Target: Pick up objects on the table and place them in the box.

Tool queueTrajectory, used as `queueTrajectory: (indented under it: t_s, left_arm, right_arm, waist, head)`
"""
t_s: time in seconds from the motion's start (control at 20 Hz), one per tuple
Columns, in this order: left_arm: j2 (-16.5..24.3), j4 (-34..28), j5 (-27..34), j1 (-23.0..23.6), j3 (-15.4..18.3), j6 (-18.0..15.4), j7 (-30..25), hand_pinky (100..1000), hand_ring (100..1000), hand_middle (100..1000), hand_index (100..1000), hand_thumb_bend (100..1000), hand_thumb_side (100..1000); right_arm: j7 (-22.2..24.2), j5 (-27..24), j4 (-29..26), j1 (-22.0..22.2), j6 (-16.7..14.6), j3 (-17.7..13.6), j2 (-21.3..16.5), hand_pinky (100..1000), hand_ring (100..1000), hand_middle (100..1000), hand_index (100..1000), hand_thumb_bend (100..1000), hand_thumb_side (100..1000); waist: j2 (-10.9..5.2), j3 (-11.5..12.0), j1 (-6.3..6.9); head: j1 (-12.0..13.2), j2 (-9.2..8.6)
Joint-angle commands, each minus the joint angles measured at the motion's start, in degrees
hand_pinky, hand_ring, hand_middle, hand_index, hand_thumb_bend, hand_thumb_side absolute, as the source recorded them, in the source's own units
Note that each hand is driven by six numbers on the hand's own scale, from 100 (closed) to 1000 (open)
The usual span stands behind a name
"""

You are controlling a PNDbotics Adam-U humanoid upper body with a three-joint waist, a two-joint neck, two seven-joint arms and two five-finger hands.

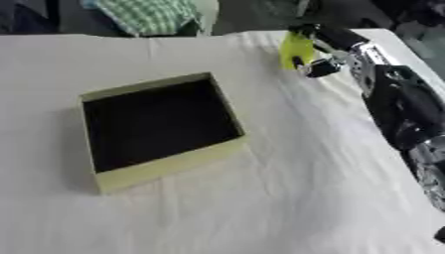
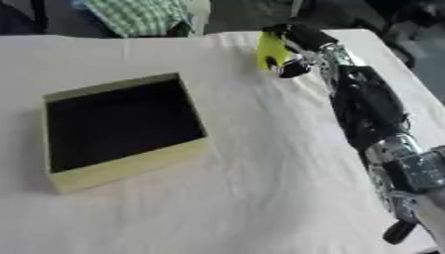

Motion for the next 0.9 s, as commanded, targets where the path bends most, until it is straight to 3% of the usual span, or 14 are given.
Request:
queueTrajectory:
  t_s: [0.05,0.4,0.9]
  left_arm:
    - [0.4,-1.2,0.1,-0.5,0.1,0.1,-0.1,701,529,506,780,100,964]
    - [0.5,-1.2,0.7,-0.4,0.1,0.7,-0.1,702,529,507,779,100,956]
    - [1.3,-1.2,2.9,0.0,0.4,2.7,0.1,701,529,508,779,100,936]
  right_arm:
    - [-1.8,-1.5,-1.5,-0.5,-0.1,-0.4,-2.5,686,835,443,1000,100,271]
    - [-3.1,-2.5,-3.5,-0.4,-1.4,0.1,-2.3,677,816,419,1000,100,260]
    - [-1.3,-9.1,-8.8,-1.0,-7.0,0.7,0.0,665,821,422,1000,100,154]
  waist:
    - [-1.28,-0.3,0.00]
    - [-2.45,-1.4,-0.21]
    - [-6.38,-2.8,-1.56]
  head:
    - [-0.1,-0.36]
    - [0.2,0.41]
    - [1.7,1.87]
